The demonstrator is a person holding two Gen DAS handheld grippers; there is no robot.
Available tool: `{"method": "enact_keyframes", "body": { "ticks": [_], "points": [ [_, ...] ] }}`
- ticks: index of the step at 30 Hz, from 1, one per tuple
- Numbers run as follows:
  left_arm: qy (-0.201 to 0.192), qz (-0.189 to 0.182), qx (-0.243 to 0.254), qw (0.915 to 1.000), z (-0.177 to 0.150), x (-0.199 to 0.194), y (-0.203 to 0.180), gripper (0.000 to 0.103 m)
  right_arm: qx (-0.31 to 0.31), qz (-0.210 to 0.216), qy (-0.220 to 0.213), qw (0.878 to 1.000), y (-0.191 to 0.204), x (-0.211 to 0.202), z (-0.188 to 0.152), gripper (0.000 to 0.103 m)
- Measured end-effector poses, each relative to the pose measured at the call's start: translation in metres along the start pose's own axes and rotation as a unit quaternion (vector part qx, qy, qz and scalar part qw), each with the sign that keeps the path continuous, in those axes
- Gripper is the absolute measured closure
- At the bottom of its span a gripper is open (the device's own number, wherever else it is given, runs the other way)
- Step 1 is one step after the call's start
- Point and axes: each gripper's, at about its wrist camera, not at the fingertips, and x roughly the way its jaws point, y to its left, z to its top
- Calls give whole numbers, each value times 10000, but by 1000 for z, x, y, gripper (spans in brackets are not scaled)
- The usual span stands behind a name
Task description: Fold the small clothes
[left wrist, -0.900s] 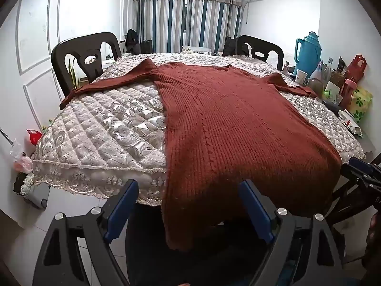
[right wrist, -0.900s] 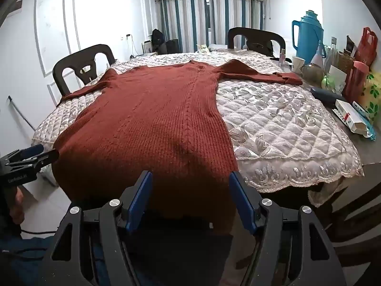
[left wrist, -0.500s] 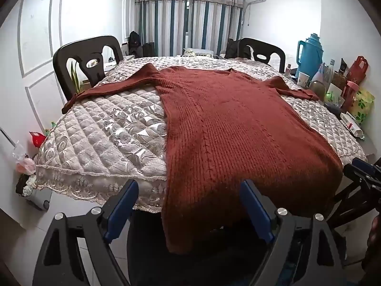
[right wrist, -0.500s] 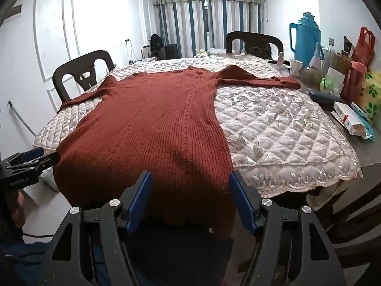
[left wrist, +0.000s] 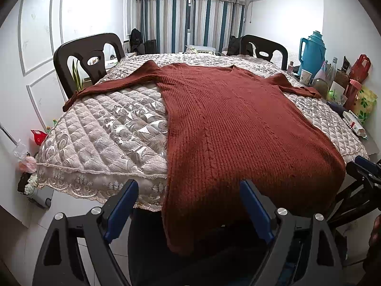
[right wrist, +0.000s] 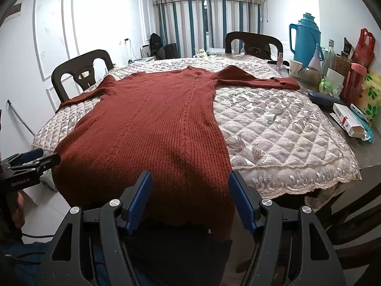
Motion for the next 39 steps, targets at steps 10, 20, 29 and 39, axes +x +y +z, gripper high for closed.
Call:
{"method": "enact_keyframes", "body": {
  "ticks": [10, 20, 29, 39],
  "points": [
    [-14, 1, 7, 10000, 2, -2, 0, 14, -10, -7, -7, 10000, 0, 0, 1, 37],
    [8, 0, 12, 10000, 4, -3, 0, 14, -1, -27, -43, 10000, 0, -1, 2, 37],
    [20, -8, 7, 10000, 4, -4, -2, 14, -2, -34, -32, 10000, -1, -1, 1, 37],
    [18, -4, 33, 10000, 2, -2, -3, 14, 35, -25, -5, 10000, -2, 0, 0, 37]
  ]
}}
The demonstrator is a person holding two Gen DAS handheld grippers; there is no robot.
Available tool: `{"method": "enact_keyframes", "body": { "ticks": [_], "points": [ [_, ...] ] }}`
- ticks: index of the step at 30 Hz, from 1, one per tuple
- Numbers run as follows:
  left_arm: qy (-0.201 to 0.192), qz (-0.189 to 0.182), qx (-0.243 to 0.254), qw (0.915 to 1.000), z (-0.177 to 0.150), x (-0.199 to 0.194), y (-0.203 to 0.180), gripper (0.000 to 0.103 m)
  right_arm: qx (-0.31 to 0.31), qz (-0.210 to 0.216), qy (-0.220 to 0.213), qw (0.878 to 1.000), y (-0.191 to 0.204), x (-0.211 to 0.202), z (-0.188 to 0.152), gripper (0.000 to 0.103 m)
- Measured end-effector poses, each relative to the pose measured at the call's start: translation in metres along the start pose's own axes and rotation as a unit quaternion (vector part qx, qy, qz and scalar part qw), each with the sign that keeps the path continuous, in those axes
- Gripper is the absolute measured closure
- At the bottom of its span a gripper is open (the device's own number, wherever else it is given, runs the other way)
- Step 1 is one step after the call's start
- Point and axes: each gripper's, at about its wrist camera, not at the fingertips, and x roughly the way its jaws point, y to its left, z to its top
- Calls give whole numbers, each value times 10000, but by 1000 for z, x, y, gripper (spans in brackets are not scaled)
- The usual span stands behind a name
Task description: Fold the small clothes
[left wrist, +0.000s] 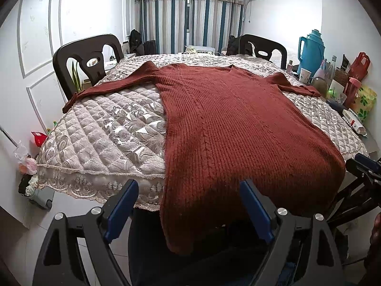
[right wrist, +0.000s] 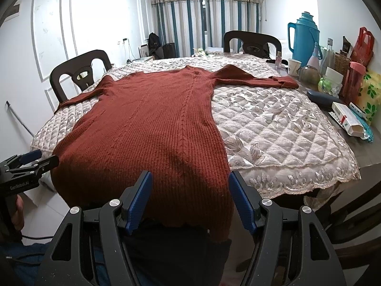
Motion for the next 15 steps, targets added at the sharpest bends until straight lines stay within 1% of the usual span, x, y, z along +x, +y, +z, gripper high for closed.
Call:
{"method": "enact_keyframes", "body": {
  "ticks": [15],
  "points": [
    [30, 8, 20, 10000, -1, 1, -1, 14, 31, -18, -6, 10000, -2, 0, 1, 37]
  ]
}}
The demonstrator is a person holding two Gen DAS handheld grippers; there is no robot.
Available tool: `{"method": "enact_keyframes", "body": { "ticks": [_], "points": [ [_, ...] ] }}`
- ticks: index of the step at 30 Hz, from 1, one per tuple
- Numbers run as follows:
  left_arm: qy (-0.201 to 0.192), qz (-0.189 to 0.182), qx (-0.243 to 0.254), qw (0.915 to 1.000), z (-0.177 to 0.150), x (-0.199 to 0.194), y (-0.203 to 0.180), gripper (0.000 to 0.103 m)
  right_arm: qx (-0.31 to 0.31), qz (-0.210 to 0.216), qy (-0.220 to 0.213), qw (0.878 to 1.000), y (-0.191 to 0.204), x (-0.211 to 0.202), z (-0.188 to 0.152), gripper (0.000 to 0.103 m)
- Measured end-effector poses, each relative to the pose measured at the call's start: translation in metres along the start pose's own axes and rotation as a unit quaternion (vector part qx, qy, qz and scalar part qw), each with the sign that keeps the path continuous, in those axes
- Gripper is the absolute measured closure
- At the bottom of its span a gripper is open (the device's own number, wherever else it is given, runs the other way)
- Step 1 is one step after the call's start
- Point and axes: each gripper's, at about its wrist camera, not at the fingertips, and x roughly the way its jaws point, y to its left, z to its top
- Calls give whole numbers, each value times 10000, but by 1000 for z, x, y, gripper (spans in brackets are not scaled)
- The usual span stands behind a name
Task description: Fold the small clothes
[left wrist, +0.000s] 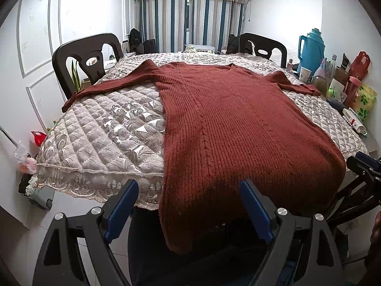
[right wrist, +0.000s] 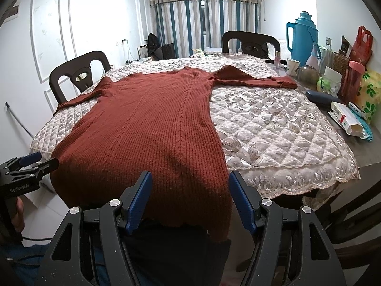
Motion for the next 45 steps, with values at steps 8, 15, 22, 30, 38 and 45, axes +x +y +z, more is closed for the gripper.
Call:
{"method": "enact_keyframes", "body": {
  "ticks": [8, 15, 22, 30, 38, 45],
  "points": [
    [4, -5, 6, 10000, -1, 0, 0, 14, 11, 1, 9, 10000, 0, 0, 0, 37],
    [5, -2, 7, 10000, -1, 0, 0, 14, 26, 0, 13, 10000, -1, 0, 0, 37],
    [11, 8, 6, 10000, 0, 0, 0, 14, 21, 12, 8, 10000, -1, 0, 1, 37],
    [12, 16, 32, 10000, 0, 1, 1, 14, 18, 14, -8, 10000, 0, 0, 2, 37],
    [16, 24, 43, 10000, 3, 1, 0, 14, 22, 45, -32, 10000, 0, 0, 3, 37],
    [7, 22, 53, 10000, 7, 3, -2, 14, 43, 56, -42, 10000, 0, 1, 4, 37]
  ]
}}
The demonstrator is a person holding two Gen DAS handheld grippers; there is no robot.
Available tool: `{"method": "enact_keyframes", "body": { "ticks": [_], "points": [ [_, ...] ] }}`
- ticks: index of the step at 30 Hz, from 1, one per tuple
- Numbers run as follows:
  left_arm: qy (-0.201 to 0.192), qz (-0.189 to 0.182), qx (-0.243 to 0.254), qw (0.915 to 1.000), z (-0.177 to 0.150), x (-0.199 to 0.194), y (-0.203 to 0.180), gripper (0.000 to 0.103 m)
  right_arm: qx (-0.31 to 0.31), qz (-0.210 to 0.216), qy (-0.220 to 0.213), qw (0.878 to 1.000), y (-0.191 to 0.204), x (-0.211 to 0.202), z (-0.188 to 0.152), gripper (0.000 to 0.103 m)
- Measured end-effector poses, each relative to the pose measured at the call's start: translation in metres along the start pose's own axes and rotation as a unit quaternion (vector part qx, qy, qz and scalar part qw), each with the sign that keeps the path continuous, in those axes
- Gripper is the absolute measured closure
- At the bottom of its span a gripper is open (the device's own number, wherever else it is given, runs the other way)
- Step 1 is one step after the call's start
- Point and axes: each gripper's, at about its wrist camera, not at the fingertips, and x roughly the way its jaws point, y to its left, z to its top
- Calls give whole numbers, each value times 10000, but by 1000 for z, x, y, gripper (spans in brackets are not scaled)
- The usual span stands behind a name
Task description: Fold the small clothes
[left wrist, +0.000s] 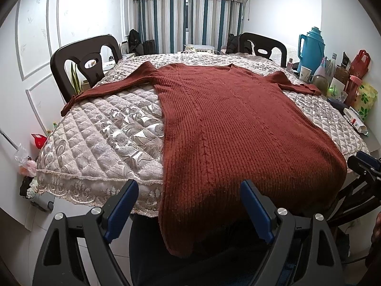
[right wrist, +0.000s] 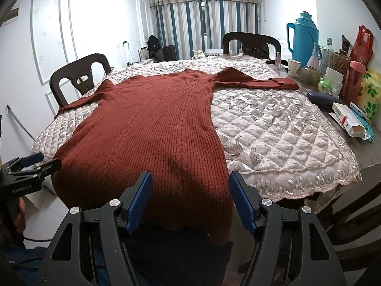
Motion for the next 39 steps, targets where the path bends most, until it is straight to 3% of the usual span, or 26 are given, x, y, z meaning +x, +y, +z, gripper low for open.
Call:
{"method": "enact_keyframes", "body": {
  "ticks": [22, 29, 39],
  "points": [
    [1, -3, -70, 10000, 35, 24, 9, 14, 175, -44, -1, 9998, -12, 27, 31, 37],
    [64, -337, -721, 9968, 55, 40, 41, 14, 238, 84, 56, 9997, -11, 46, 53, 37],
    [50, -156, -1464, 9891, 88, 68, 104, 14, 161, 190, 146, 9996, -5, 79, 98, 37]
  ]
}}
